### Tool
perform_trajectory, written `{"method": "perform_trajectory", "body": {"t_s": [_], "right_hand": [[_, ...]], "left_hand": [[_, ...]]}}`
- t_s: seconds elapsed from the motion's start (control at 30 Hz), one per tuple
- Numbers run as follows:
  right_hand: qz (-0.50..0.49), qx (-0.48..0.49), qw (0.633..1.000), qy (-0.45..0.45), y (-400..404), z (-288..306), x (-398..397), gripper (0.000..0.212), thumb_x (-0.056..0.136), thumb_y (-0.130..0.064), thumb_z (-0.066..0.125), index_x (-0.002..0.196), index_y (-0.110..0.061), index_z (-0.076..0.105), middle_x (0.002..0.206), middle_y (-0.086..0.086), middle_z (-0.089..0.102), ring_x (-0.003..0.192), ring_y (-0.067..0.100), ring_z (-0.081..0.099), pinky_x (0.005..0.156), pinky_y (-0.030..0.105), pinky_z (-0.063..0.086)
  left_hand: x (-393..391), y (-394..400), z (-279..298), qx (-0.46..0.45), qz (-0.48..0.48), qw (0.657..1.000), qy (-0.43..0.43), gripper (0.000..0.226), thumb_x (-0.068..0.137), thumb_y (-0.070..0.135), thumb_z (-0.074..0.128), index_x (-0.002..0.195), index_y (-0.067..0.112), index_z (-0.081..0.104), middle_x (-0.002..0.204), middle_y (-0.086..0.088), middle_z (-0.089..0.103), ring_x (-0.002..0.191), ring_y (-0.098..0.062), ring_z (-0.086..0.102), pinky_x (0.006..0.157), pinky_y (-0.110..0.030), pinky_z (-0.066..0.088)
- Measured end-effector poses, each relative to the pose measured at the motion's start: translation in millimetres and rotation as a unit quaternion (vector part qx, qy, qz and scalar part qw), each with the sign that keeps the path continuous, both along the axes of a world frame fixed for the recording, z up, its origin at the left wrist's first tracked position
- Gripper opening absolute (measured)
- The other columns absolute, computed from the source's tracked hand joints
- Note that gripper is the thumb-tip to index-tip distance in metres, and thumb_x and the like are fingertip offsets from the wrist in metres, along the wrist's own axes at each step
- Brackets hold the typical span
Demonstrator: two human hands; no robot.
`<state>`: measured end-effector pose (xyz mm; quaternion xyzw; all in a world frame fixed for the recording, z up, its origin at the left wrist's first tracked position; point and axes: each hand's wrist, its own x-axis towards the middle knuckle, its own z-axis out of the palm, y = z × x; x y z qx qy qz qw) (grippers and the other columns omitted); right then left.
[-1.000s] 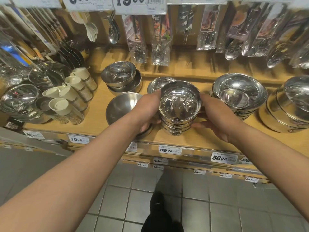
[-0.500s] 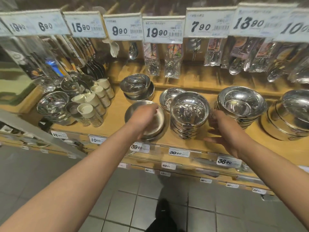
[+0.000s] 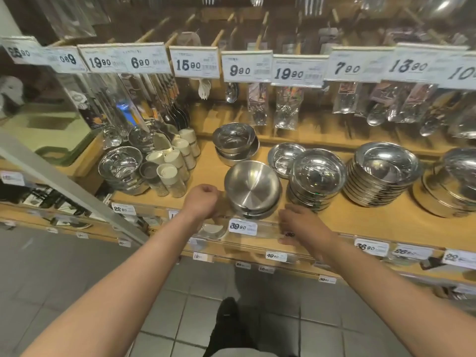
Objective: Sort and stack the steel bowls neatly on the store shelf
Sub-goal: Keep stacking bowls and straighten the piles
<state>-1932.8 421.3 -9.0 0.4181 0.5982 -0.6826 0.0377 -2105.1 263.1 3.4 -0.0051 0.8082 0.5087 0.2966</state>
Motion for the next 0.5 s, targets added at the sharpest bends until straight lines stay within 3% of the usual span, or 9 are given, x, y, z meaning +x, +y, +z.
{"method": "perform_trajectory", "body": {"t_s": [0.03,0.1,0.2,0.27,0.37,0.43,0.5], "right_hand": [[0.002,0.013,1.000,-0.003,-5,-5,-12,0.052,0.099,-0.029,0.058,0.147,-0.014,0.044,0.123,0.004,0.057,0.105,0.022,0.061,0.074,0.036,0.061],[-0.022,0.045,0.999,-0.007,-13,-16,-35,0.042,0.100,-0.031,0.058,0.139,-0.020,0.048,0.125,0.005,0.065,0.108,0.027,0.067,0.074,0.035,0.061],[-0.080,0.138,0.987,-0.031,-20,-32,-61,0.033,0.097,-0.028,0.062,0.128,-0.019,0.056,0.110,0.005,0.070,0.102,0.027,0.069,0.084,0.043,0.060],[-0.106,0.198,0.972,-0.064,-21,-41,-72,0.038,0.093,-0.030,0.068,0.126,-0.013,0.058,0.101,0.003,0.068,0.094,0.025,0.067,0.081,0.038,0.055],[-0.122,0.229,0.961,-0.098,-23,-46,-82,0.042,0.087,-0.029,0.072,0.122,-0.013,0.055,0.104,0.007,0.067,0.092,0.027,0.066,0.081,0.042,0.057],[-0.121,0.229,0.960,-0.111,-24,-44,-90,0.042,0.086,-0.025,0.070,0.123,-0.013,0.054,0.105,0.010,0.068,0.093,0.031,0.069,0.083,0.050,0.060],[-0.104,0.231,0.961,-0.112,-26,-40,-98,0.045,0.086,-0.025,0.068,0.127,-0.015,0.054,0.100,0.008,0.070,0.091,0.033,0.071,0.082,0.051,0.061]], "left_hand": [[-7,3,-4,0.004,-0.005,1.000,-0.004,0.005,0.090,0.019,0.062,0.085,0.016,0.063,0.085,-0.009,0.063,0.069,-0.022,0.059,0.079,-0.048,0.060],[-23,11,-12,0.002,-0.031,0.999,-0.012,0.022,0.087,0.027,0.065,0.103,0.013,0.067,0.091,-0.009,0.070,0.074,-0.026,0.067,0.079,-0.045,0.062],[-48,21,-25,-0.037,-0.110,0.993,0.036,0.032,0.094,0.035,0.062,0.118,0.014,0.067,0.110,-0.008,0.073,0.098,-0.029,0.070,0.091,-0.044,0.058],[-62,27,-31,-0.046,-0.150,0.985,0.067,0.029,0.096,0.033,0.061,0.119,0.016,0.068,0.112,-0.004,0.071,0.096,-0.024,0.068,0.083,-0.035,0.057],[-76,32,-42,-0.025,-0.170,0.985,0.036,0.011,0.097,0.021,0.061,0.098,0.020,0.072,0.097,-0.006,0.072,0.073,-0.019,0.067,0.052,-0.023,0.054],[-84,30,-45,-0.036,-0.179,0.982,0.038,0.016,0.094,0.014,0.061,0.080,0.016,0.068,0.084,-0.010,0.071,0.070,-0.022,0.067,0.048,-0.022,0.054],[-94,27,-49,-0.060,-0.189,0.978,0.059,0.017,0.090,0.012,0.061,0.075,0.012,0.068,0.080,-0.011,0.071,0.076,-0.027,0.068,0.057,-0.026,0.056]]}}
